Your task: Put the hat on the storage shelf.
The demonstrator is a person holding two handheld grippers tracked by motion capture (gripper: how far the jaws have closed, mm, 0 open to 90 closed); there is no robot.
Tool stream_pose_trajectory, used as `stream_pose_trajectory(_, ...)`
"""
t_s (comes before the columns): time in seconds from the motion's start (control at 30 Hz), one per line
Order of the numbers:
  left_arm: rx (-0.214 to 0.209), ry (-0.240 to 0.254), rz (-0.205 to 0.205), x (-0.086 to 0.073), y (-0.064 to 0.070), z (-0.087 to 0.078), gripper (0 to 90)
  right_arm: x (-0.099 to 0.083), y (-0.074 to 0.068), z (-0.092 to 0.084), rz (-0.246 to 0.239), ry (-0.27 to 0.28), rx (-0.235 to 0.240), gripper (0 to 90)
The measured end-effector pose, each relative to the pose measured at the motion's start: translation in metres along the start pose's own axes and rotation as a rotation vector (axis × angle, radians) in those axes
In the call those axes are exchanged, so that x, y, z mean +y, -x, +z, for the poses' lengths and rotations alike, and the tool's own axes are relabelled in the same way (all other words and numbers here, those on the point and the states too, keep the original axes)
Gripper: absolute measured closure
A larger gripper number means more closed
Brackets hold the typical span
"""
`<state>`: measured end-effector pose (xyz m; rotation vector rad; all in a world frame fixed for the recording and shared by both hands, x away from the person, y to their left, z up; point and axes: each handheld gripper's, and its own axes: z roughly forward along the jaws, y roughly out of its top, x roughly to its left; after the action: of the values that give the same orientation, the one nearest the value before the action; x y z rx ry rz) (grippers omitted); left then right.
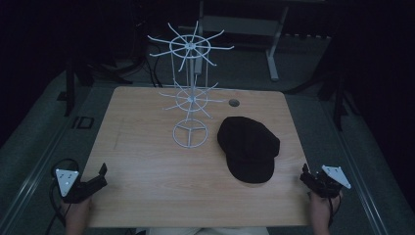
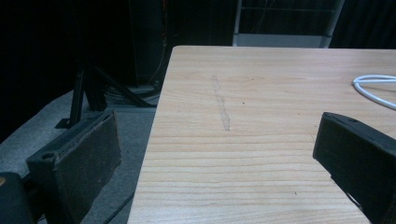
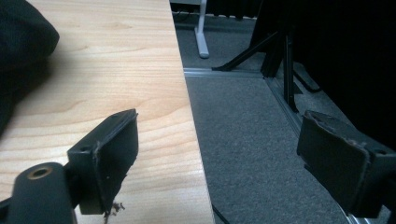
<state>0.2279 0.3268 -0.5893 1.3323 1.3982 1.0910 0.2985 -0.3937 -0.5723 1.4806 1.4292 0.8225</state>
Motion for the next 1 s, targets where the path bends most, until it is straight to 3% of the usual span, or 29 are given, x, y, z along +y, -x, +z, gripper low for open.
stream_pose_trajectory(0.13, -0.006, -0.003, 0.002, 0.0, 0.0, 0.0, 1.5, 0.003, 0.0, 0.0, -0.009, -0.036, 0.01, 11.9)
stream_pose_trajectory(0.17, -0.006, -0.004, 0.006, 0.0, 0.001, 0.0, 1.4, 0.011, 0.002, -0.003, -0.014, -0.055, 0.04, 11.9)
stream_pose_trajectory(0.27, -0.006, -0.005, 0.007, 0.0, 0.001, 0.0, 1.4, 0.015, 0.003, -0.005, 0.005, -0.065, 0.058, 11.9)
stream_pose_trajectory(0.3, -0.007, -0.006, 0.009, 0.0, 0.001, 0.0, 1.4, 0.026, 0.002, -0.01, 0.002, -0.079, 0.091, 12.0)
stream_pose_trajectory(0.4, -0.006, -0.005, 0.009, 0.0, 0.001, 0.0, 1.5, 0.035, -0.002, -0.013, -0.026, -0.084, 0.125, 11.6)
stream_pose_trajectory(0.53, -0.006, -0.007, 0.009, 0.0, 0.001, 0.0, 1.4, 0.044, -0.008, -0.015, -0.029, -0.093, 0.176, 10.8)
stream_pose_trajectory(1.0, -0.016, -0.006, 0.008, 0.0, 0.002, 0.0, 1.4, 0.094, -0.019, -0.036, -0.056, 0.031, 0.21, 10.8)
